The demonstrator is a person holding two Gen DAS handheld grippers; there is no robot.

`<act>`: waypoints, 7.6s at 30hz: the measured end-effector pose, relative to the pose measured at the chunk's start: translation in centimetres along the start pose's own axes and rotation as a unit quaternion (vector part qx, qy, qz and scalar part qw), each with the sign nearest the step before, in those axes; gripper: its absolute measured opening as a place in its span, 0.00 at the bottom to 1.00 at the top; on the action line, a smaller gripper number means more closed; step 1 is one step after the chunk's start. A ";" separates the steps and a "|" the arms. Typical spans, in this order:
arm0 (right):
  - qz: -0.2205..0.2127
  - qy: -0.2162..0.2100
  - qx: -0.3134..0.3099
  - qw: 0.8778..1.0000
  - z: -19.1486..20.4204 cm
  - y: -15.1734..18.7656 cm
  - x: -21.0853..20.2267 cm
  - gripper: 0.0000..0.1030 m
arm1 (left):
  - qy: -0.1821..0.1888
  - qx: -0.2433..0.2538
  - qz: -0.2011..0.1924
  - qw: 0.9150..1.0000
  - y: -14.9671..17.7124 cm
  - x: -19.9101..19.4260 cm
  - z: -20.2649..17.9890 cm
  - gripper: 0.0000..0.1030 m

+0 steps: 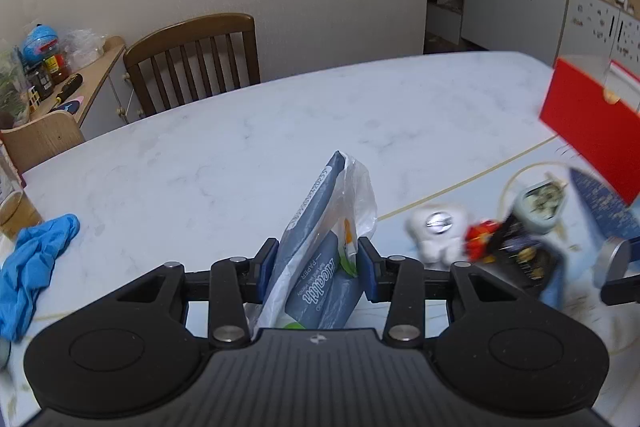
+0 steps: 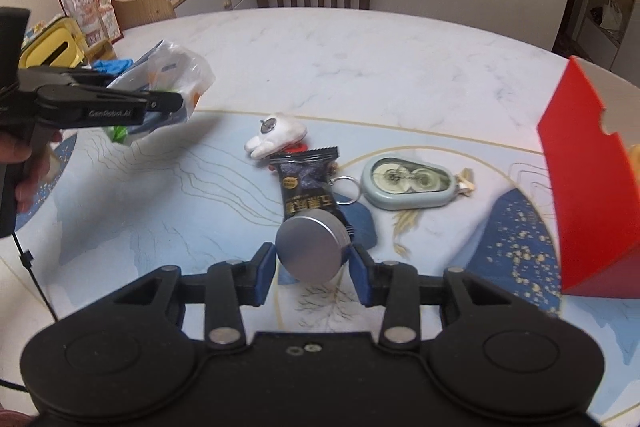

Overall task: Organize objects
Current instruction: 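Carry the wipes bag and metal tin over the red shoebox with both grippers, then open both grippers to release the wipes bag and tin into the box, then move both grippers back over the cluttered table, then grasp the white tooth plush with the left gripper while the right grasps the black candy packet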

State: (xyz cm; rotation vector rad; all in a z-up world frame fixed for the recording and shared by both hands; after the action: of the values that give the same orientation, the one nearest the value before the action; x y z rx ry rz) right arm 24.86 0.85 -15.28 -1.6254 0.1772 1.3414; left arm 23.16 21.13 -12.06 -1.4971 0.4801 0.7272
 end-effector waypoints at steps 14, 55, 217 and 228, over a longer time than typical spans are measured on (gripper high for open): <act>-0.039 0.000 0.015 0.999 -4.5 1.2 -5.6 0.38 | 0.040 -0.012 -0.009 0.999 -1.1 -4.7 -9.4 0.39; -0.123 0.081 0.080 0.986 -32.0 2.0 -15.0 0.38 | 0.139 0.120 -0.025 0.983 -10.7 -0.6 -40.0 0.39; 0.002 -0.002 -0.047 0.999 -1.0 -1.5 2.3 0.89 | 0.061 -0.009 0.024 0.998 -0.9 6.9 -5.7 0.99; 0.015 -0.006 -0.069 0.997 0.4 -2.0 5.5 0.80 | 0.072 0.001 0.037 0.997 -0.7 9.5 -6.2 0.99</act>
State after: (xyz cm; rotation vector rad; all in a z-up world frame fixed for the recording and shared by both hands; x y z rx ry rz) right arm 27.95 4.55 -18.56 -1.7354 0.1041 1.4126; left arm 31.27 16.35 -18.38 -1.5435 0.6466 0.6792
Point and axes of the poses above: each gripper's, at about its wrist camera, not at the fingertips, and x roughly the way its jaws point, z to its left, y to its underside, the point moved 7 cm from there along x, roughly the way its jaws point, and after that the axes turned 2 degrees about -x, right-handed, at the moved point
